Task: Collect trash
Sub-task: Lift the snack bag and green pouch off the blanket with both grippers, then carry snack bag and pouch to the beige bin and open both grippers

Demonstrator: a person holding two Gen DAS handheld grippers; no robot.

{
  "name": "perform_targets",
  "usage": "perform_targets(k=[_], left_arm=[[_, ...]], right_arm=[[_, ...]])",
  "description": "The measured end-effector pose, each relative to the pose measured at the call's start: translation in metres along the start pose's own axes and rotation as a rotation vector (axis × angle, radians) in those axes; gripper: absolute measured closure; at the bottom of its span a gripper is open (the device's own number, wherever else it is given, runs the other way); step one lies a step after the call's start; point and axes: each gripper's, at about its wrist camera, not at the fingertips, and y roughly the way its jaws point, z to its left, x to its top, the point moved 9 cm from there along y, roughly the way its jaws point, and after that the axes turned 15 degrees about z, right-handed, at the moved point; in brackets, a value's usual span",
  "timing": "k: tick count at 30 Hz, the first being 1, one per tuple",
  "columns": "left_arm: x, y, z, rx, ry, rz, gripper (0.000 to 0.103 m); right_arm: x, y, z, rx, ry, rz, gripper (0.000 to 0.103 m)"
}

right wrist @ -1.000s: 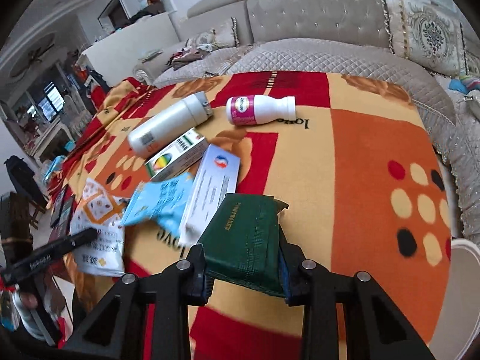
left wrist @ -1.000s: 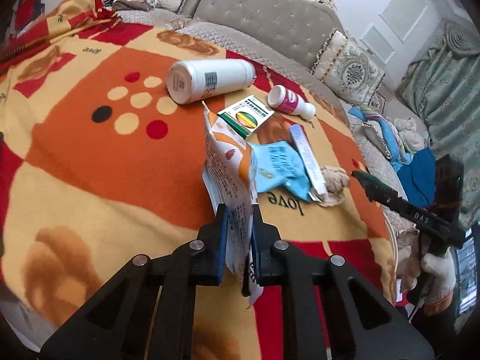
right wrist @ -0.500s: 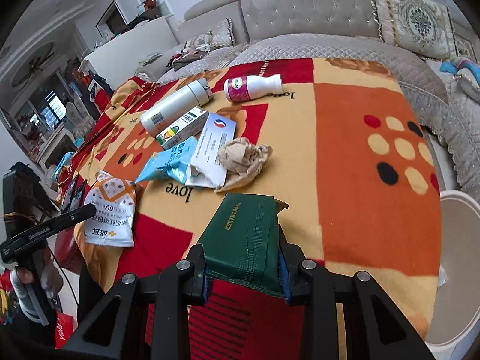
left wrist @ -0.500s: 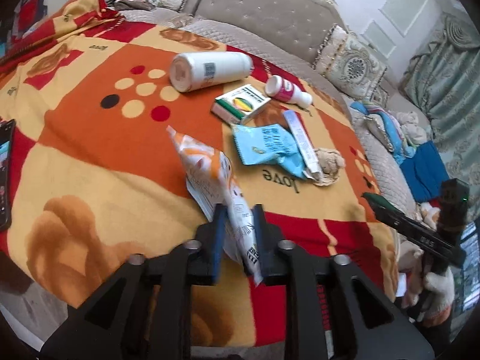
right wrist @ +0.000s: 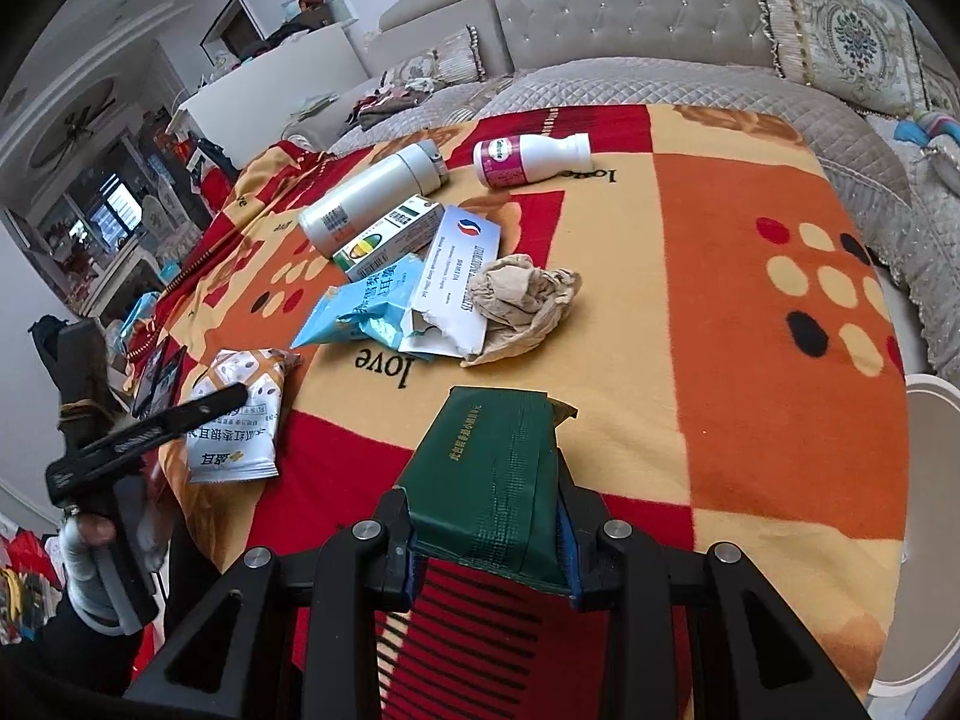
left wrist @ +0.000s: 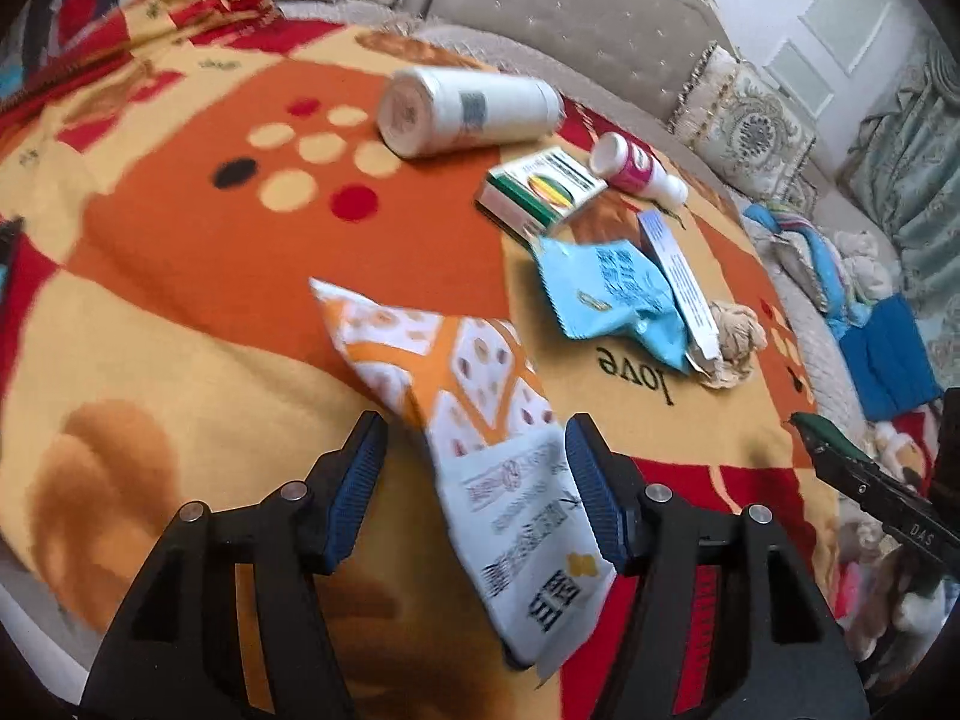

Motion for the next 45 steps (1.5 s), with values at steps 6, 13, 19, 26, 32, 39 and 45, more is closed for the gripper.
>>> perform_targets(k=[6,13,19,26,32,39,45], left_arm=[[-0.003,-0.004,-0.008,-0.029,0.025,-0.010,0.076],[-0.010,-0.033,-0.039,-0.058,0.101,-0.045,0.079],[-0.020,-0.045,-0.084,-0.101,0.189,-0.054,0.079],[-0.025,-0.032,-0.150,-0.134,0.299,-0.028,0.079],[-0.030,-0.011,-0.212,-0.156,0.394,0.000,0.079],[-0.036,0.014,-0.275,-0.171,0.488,0.033,0.079],[-0.044,0.036,-0.323,-0.186,0.545,0.060,0.079]], right_arm=[[-0.001,-0.001,0.002,-0.004,-0.008,-0.010,0.071],[-0.004,-0.008,0.000,0.013,0.002,-0.030,0.071],[-0.010,-0.022,-0.008,0.003,0.009,-0.060,0.071],[-0.022,-0.042,-0.035,-0.012,0.059,-0.099,0.071],[-0.041,-0.066,-0.076,-0.047,0.132,-0.129,0.071],[-0.067,-0.093,-0.131,-0.091,0.239,-0.164,0.071],[-0.091,-0.109,-0.177,-0.127,0.330,-0.182,0.071]])
